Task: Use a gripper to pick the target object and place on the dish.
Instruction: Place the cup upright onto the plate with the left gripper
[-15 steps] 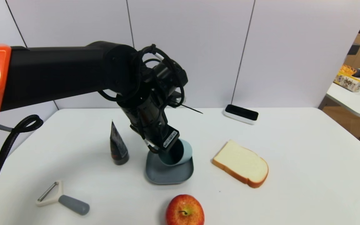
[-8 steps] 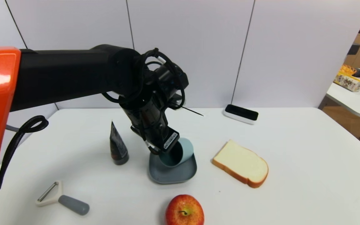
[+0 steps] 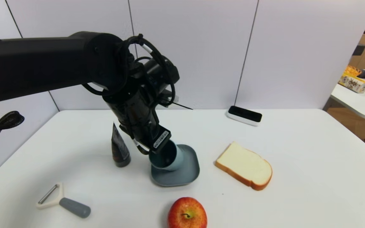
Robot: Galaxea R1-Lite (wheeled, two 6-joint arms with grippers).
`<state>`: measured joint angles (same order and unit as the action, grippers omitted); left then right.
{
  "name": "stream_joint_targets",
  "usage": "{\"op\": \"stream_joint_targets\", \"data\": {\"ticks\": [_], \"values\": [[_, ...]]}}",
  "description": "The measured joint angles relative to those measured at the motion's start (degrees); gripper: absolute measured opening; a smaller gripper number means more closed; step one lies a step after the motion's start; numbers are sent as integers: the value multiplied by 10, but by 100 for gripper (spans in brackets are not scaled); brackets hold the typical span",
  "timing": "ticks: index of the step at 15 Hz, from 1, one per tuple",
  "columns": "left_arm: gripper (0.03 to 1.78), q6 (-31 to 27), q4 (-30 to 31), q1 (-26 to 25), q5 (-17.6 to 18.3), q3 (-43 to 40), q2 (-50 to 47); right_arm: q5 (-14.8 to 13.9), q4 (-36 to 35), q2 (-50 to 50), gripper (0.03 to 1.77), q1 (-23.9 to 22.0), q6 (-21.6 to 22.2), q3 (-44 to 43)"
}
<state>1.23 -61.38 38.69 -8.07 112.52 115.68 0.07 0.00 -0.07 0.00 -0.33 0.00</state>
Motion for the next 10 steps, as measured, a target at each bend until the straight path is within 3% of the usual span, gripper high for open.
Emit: {"op": "stream_joint_targets", "data": {"ticks": [3,6,10], "values": [[7,0,0,1,2,-1,-5,0,0,0,171,0,0,0],[61,0,0,1,2,-1,-9,0,0,0,171,0,0,0],[105,0,0,1,1,-1,-11,0,0,0,171,0,0,0]]}}
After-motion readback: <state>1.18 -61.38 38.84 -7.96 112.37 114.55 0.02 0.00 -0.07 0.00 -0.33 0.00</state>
